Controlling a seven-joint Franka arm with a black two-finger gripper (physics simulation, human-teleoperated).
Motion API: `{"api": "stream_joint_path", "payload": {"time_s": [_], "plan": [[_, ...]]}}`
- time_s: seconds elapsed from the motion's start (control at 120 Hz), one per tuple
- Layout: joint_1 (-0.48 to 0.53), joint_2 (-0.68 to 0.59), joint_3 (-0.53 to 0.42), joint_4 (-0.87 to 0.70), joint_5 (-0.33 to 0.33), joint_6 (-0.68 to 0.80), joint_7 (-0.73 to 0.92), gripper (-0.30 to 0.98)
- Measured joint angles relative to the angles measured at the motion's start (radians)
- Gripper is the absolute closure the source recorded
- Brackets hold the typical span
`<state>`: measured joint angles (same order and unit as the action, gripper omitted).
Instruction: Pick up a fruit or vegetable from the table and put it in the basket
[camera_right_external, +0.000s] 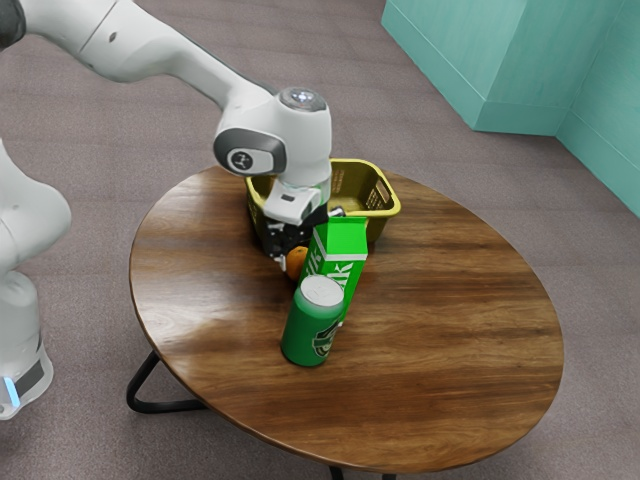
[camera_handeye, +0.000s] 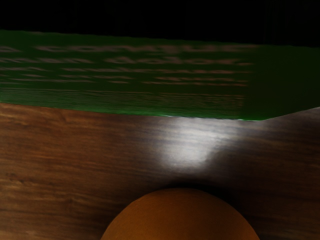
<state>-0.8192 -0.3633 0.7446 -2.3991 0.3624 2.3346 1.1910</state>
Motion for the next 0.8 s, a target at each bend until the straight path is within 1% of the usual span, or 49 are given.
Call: {"api": "stream_joint_path", "payload": {"time_s": [0.425,0.8], "plan": [[-0.007,0.02,0.024,0.0,0.002,0.0,0.001,0.0],[-0.008,0.041,0.026,0.0,-0.003,0.0,0.002,0.0]]}}
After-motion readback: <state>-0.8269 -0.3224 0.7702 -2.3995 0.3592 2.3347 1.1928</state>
